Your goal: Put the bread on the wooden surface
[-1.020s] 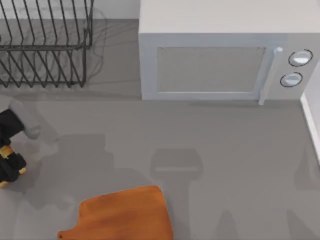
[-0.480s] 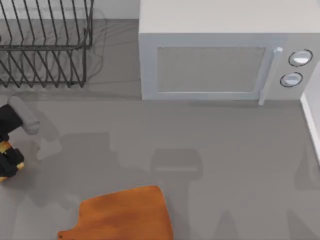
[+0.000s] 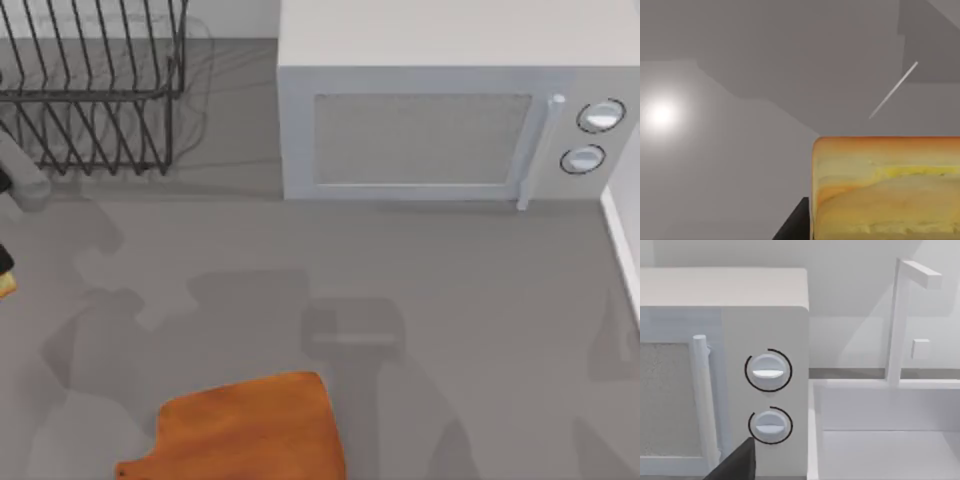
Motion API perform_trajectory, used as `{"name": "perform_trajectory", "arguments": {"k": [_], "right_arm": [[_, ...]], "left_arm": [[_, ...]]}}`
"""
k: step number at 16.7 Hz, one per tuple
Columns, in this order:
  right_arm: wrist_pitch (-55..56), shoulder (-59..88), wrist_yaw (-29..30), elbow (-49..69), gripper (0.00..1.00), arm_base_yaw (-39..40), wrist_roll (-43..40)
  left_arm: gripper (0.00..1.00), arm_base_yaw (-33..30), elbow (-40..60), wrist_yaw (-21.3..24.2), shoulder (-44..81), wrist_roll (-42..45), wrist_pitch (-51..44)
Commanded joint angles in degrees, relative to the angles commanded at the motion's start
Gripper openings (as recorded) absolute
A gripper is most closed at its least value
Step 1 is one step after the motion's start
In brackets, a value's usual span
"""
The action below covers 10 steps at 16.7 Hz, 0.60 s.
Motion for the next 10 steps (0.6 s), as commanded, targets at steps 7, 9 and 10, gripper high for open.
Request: {"name": "perform_trajectory", "arguments": {"k": [7,9,10], "right_arm": [[0.0,0.0,0.0,0.0,1.0,0.0,0.0],[0.0,0.0,0.0,0.0,1.0,0.0,0.0],[0.0,0.0,0.0,0.0,1.0,0.0,0.0]], "left_arm": [[0.0,0.0,0.5,-0.1,-0.4,-0.5,-0.6],[0.0,-0.2,0.1,-0.2,-0.5,-3.1,-0.1],[0.0,-0.5,-0.2,-0.3,-0.5,-5.5,0.3]]}}
